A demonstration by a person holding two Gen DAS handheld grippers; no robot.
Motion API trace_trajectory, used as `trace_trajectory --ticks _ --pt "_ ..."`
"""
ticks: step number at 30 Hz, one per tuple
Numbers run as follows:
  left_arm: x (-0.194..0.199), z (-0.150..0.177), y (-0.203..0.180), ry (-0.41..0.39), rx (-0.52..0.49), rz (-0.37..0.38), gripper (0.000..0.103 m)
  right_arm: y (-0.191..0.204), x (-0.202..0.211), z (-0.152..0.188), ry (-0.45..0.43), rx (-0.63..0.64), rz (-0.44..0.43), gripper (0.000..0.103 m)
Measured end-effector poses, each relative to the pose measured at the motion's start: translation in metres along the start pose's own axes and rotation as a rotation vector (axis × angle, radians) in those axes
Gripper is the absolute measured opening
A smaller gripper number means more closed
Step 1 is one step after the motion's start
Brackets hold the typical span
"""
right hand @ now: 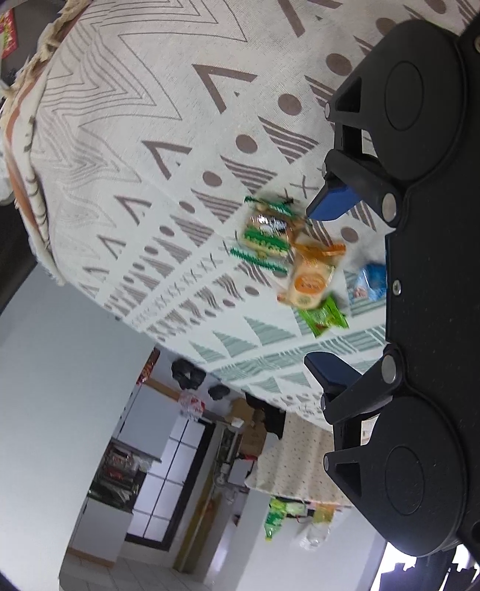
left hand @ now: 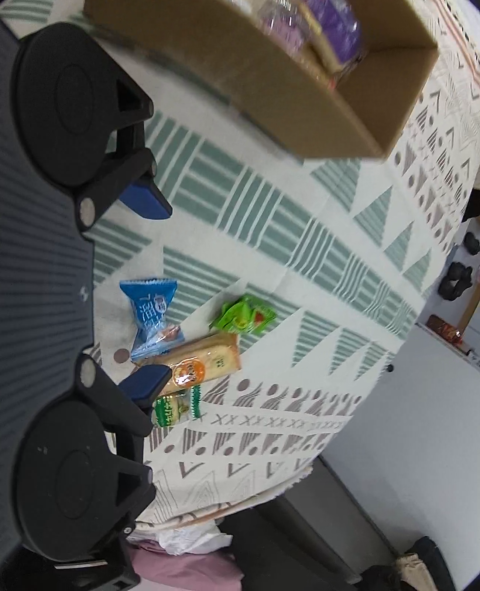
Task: Organize snacks
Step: 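Grasp the blue bag with the left gripper while the right grasps the green-wrapped pastry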
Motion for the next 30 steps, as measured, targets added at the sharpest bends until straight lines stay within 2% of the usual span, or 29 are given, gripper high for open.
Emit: trace_trajectory --ticks 6,9,12,14,21,24,26,27,30 --pt "-0.035 0.000 -0.005 0.083 0.026 0.015 0.075 -0.017 -0.020 -0.009 0.018 -0.044 0.029 0.074" --pt "-0.043 -0.002 -0.010 0.078 0.021 -0.007 0.070 -0.026 -0.031 -0.015 0.024 -0.067 0.050 0.073" --pt "-0.048 -0.004 -0.012 0.072 0.028 -0.060 0.059 -0.031 -0.043 -0.021 0.029 -0.083 0.062 0.072" --pt "-0.049 -0.006 -0.011 0.066 0.045 -0.082 0.045 -0.034 -0.049 -0.025 0.030 -0.089 0.071 0.072" --pt "-0.053 -0.015 -0.012 0.067 0.047 -0.071 0.041 -0.035 -0.065 -0.031 0.028 -0.091 0.063 0.068" --pt "-0.052 -0.017 -0.011 0.069 0.048 -0.060 0.039 -0.037 -0.069 -0.034 0.022 -0.096 0.072 0.057" --pt "-0.051 -0.017 -0.009 0.070 0.051 -0.055 0.037 -0.038 -0.070 -0.035 0.012 -0.092 0.086 0.043" --pt "-0.050 -0.018 -0.008 0.070 0.052 -0.052 0.036 -0.041 -0.071 -0.036 0.008 -0.095 0.096 0.029" --pt "-0.044 -0.018 -0.005 0.065 0.056 -0.048 0.032 -0.046 -0.070 -0.035 0.005 -0.118 0.082 0.023"
Point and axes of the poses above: each gripper's, at about its wrist camera, not at the fingertips, and x roughly against the way its jaws point, y to its left, z to its underside, the point moved 7 cm from there along -x, roughly the way its jaws point, and after that the axes turned 14 degrees about y, right-handed, at the moved point
